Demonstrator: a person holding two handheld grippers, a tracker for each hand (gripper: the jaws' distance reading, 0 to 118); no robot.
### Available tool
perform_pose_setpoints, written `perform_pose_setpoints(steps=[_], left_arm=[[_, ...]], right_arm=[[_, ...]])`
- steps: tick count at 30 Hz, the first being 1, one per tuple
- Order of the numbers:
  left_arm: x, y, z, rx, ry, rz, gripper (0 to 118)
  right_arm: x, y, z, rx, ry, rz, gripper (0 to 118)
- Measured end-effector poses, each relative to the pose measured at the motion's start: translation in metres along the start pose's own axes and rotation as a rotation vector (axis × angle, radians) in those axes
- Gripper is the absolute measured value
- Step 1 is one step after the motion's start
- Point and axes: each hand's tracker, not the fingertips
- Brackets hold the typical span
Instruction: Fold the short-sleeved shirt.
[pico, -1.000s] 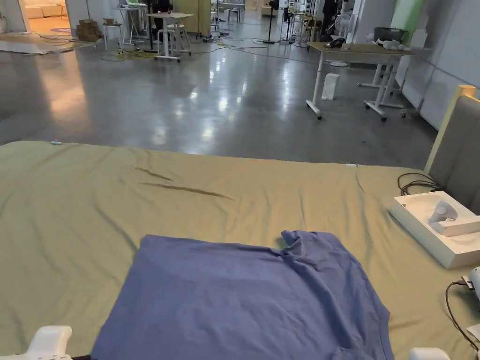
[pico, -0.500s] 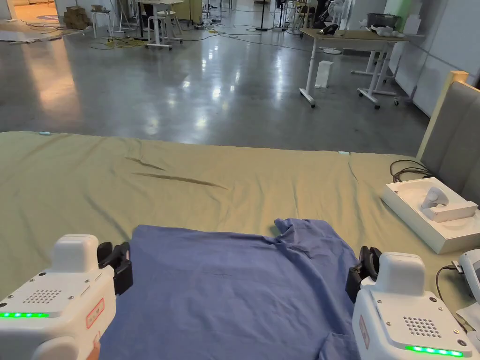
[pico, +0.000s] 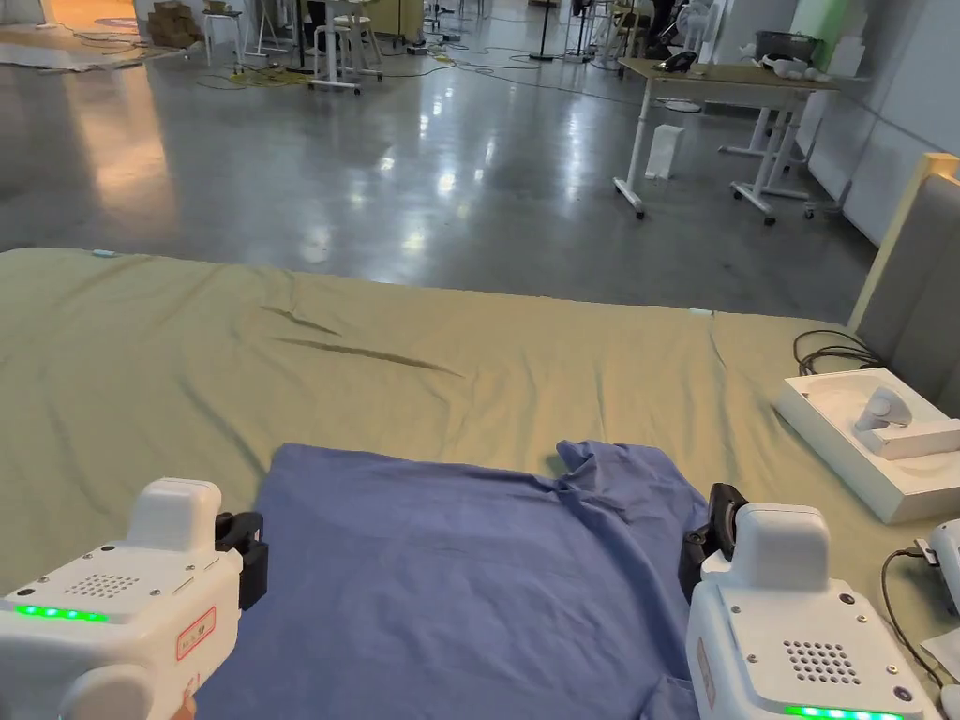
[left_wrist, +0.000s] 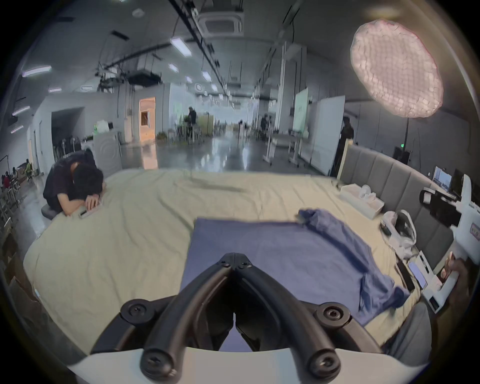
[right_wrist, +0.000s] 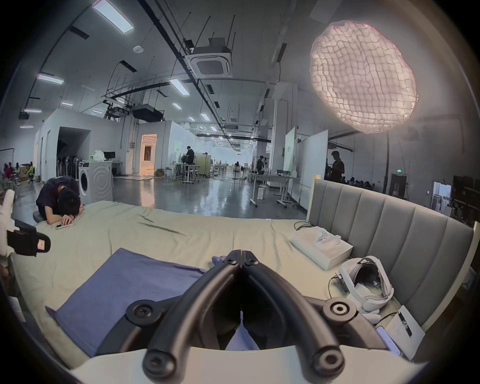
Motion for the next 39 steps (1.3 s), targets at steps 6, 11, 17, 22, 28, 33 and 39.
perform_pose_setpoints(steps=[6, 11, 17, 22, 28, 33, 39], left_arm=[[-0.054, -0.033, -0.026, -0.358, 0.060, 0.090, 2], [-0.078, -0.054, -0.033, -0.519, 0.105, 0.105, 34], [-0.111, -0.086, -0.034, -0.565, 0.108, 0.179, 61], [-0.103, -0.099, -0.056, -0.629, 0.120, 0.175, 61], [-0.115, -0.112, -0.083, -0.681, 0.172, 0.159, 58], [-0.104, -0.121, -0.084, -0.657, 0.202, 0.079, 39], [-0.098, -0.123, -0.075, -0.643, 0.188, 0.066, 5]], right_arm=[[-0.002, -0.013, -0.009, -0.075, 0.023, 0.003, 0], [-0.007, -0.024, -0.015, -0.123, 0.037, 0.016, 0], [-0.013, -0.031, -0.022, -0.169, 0.050, 0.020, 0], [-0.018, -0.035, -0.025, -0.191, 0.058, 0.039, 0], [-0.014, -0.042, -0.026, -0.220, 0.051, 0.039, 0], [-0.004, -0.049, -0.025, -0.248, 0.036, 0.022, 0], [0.023, -0.050, -0.019, -0.272, -0.007, 0.017, 0]])
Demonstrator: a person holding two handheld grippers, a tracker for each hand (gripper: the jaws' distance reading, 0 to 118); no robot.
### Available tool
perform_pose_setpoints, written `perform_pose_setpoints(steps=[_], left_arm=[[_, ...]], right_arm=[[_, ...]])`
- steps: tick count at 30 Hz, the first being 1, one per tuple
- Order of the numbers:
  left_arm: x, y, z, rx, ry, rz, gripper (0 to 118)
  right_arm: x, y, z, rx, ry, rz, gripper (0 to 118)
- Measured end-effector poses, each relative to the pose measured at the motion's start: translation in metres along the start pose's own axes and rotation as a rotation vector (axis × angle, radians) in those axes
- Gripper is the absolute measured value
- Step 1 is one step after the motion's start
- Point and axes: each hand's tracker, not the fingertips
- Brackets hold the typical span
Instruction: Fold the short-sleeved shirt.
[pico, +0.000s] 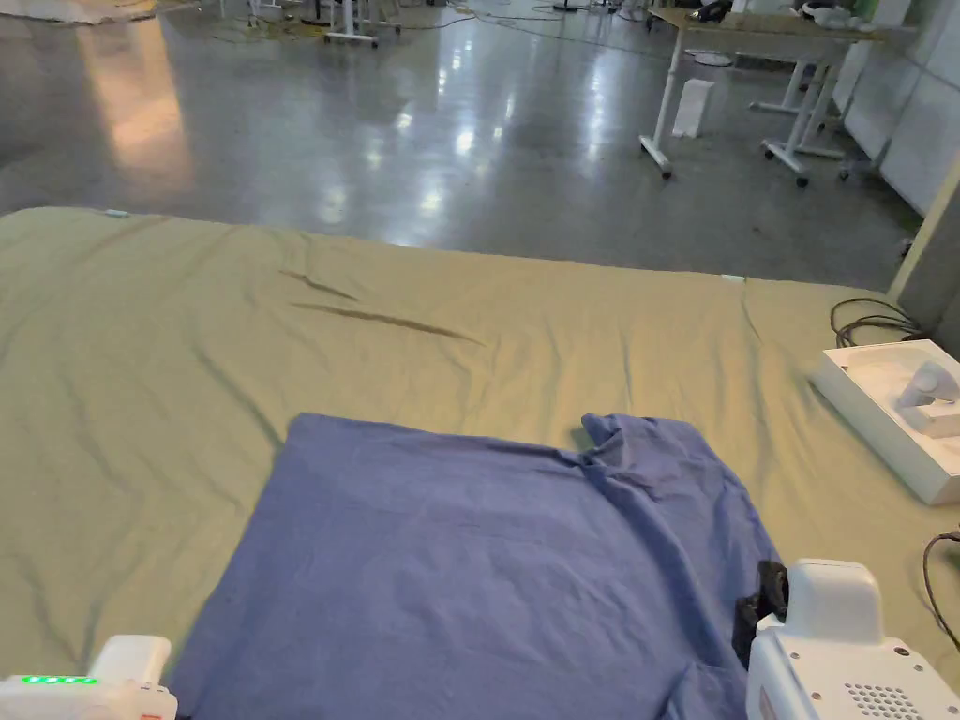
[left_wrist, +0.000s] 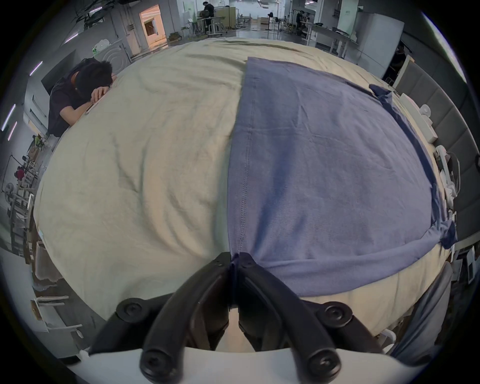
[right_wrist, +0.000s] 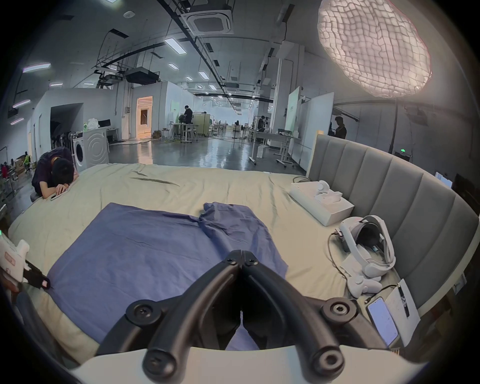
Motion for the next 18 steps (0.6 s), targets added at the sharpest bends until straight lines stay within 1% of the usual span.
perform_pose_setpoints(steps=[4, 6, 7, 8, 9, 10, 11, 12, 14, 16, 17, 18], left_arm=[[-0.010, 0.000, 0.010, 0.017, -0.060, 0.060, 4], [-0.015, 0.000, 0.014, 0.026, -0.077, 0.069, 4], [0.001, 0.001, 0.037, 0.039, -0.077, 0.068, 4], [0.003, 0.001, 0.044, 0.044, -0.083, 0.072, 4], [0.005, 0.002, 0.049, 0.051, -0.090, 0.075, 4], [0.006, 0.003, 0.054, 0.056, -0.106, 0.074, 4], [0.006, 0.002, 0.059, 0.065, -0.119, 0.083, 4], [0.008, 0.002, 0.064, 0.073, -0.120, 0.088, 4], [0.013, 0.003, 0.071, 0.083, -0.117, 0.073, 4], [0.009, 0.005, 0.072, 0.091, -0.120, 0.071, 4], [0.010, 0.005, 0.074, 0.094, -0.122, 0.070, 4], [0.011, 0.006, 0.076, 0.097, -0.122, 0.071, 4]], right_arm=[[0.027, 0.000, 0.007, -0.034, -0.030, 0.003, 0], [0.043, -0.003, 0.008, -0.100, -0.034, -0.005, 0], [0.050, -0.005, 0.008, -0.141, -0.031, -0.009, 0], [0.057, -0.007, 0.008, -0.186, -0.028, -0.019, 2], [0.064, -0.011, 0.007, -0.237, -0.025, -0.035, 9], [0.070, -0.015, 0.006, -0.274, -0.019, -0.042, 9], [0.076, -0.020, 0.005, -0.319, -0.005, -0.056, 11], [0.082, -0.027, 0.004, -0.370, 0.011, -0.076, 17], [0.089, -0.042, 0.000, -0.472, 0.057, -0.103, 33], [0.088, -0.060, -0.004, -0.569, 0.085, -0.091, 52], [0.087, -0.068, -0.004, -0.591, 0.088, -0.087, 56], [0.084, -0.077, -0.006, -0.631, 0.075, -0.066, 60]])
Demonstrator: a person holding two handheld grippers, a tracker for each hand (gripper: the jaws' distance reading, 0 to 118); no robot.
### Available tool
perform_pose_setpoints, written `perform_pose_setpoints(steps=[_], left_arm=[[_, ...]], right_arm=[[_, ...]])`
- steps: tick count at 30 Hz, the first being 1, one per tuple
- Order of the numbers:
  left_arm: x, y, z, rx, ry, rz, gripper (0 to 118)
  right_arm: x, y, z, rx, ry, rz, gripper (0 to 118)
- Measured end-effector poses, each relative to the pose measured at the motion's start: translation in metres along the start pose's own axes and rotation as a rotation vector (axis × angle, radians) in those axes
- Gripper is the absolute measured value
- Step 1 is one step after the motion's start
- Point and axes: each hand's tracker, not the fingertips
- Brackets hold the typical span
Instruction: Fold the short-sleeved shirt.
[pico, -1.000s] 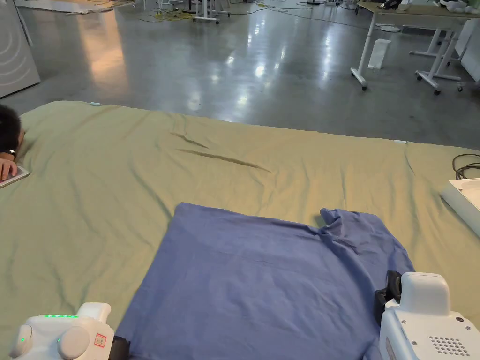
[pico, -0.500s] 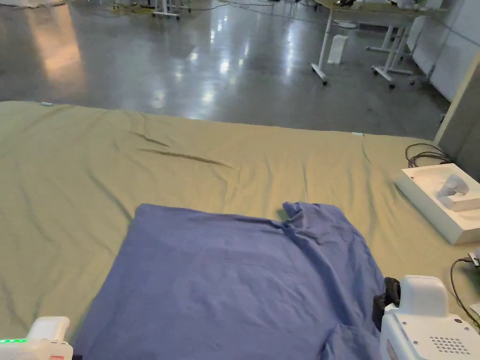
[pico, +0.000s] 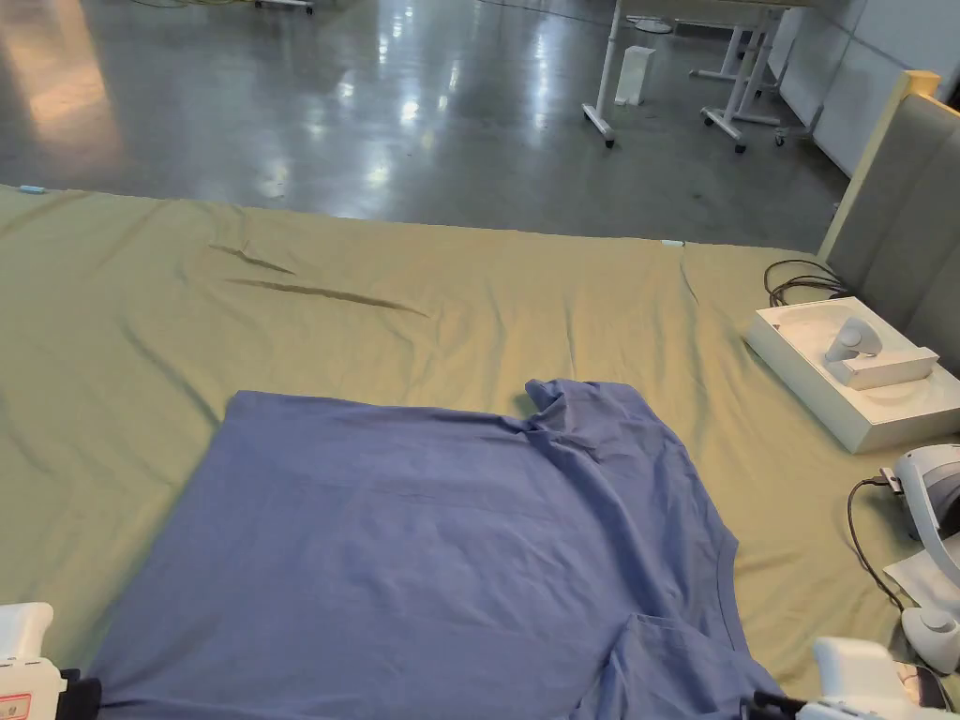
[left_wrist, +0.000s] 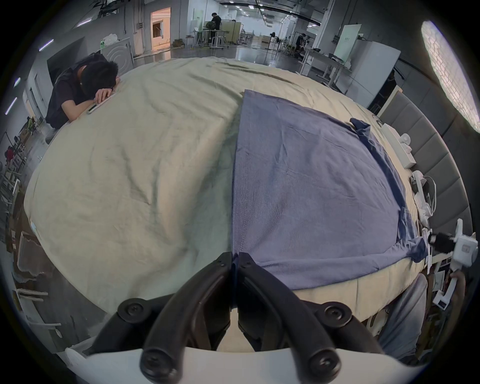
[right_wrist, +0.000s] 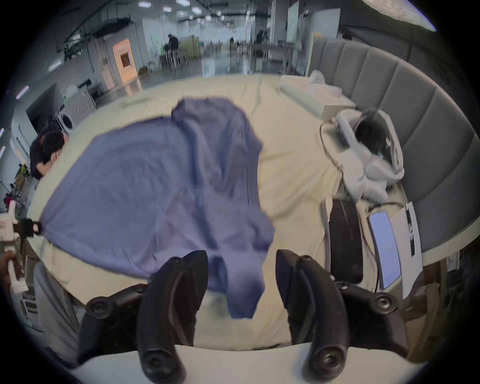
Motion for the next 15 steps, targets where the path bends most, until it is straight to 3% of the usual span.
perform_pose_setpoints(steps=[4, 8, 13, 15], left_arm=[[-0.005, 0.001, -0.001, 0.000, 0.001, -0.001, 4], [-0.011, -0.001, -0.007, -0.010, 0.001, 0.008, 4], [-0.012, -0.006, -0.015, -0.029, 0.008, 0.009, 4], [-0.013, -0.006, -0.016, -0.028, 0.004, 0.021, 4]], right_arm=[[-0.003, -0.019, -0.022, -0.104, -0.037, -0.044, 65], [-0.003, -0.027, -0.044, -0.117, 0.006, -0.125, 62], [-0.015, -0.022, -0.061, -0.109, 0.021, -0.105, 16], [-0.021, -0.019, -0.059, -0.091, 0.033, -0.075, 11]])
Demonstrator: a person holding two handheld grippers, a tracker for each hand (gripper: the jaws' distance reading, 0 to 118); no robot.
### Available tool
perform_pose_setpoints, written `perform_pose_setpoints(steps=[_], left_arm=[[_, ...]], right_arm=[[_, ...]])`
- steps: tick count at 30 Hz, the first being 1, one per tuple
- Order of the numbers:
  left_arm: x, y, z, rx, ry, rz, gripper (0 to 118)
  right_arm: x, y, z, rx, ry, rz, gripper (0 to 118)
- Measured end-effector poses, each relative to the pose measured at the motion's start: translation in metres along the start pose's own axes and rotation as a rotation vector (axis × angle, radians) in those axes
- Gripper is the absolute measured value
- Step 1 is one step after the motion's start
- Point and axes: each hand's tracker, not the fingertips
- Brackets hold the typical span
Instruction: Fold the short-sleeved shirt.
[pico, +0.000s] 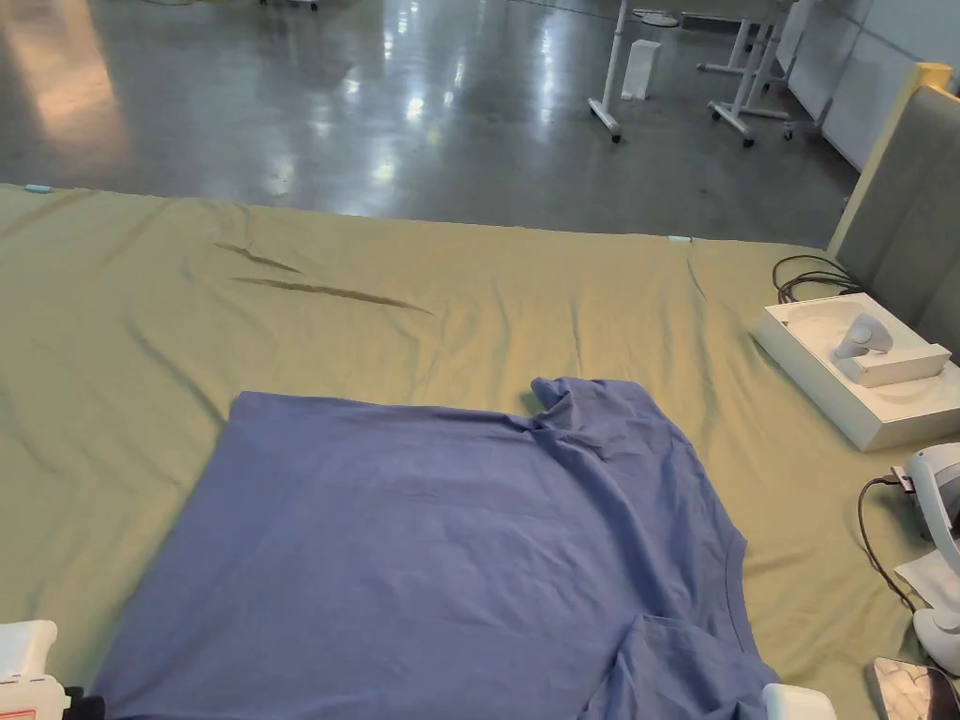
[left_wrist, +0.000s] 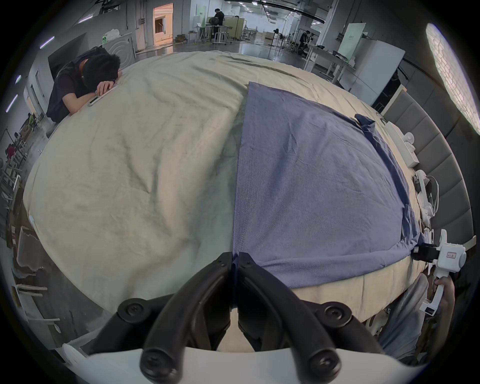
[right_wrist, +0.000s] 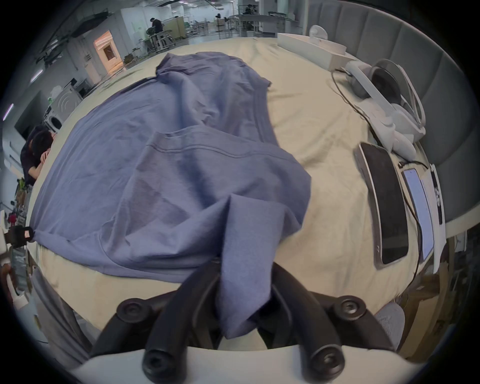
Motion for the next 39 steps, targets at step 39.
perform_pose_setpoints(steps=[39], left_arm=[[0.036, 0.154, -0.094, 0.104, 0.025, -0.023, 4]], right_arm=[[-0.023, 0.184, -0.032, 0.147, -0.069, 0.064, 8]])
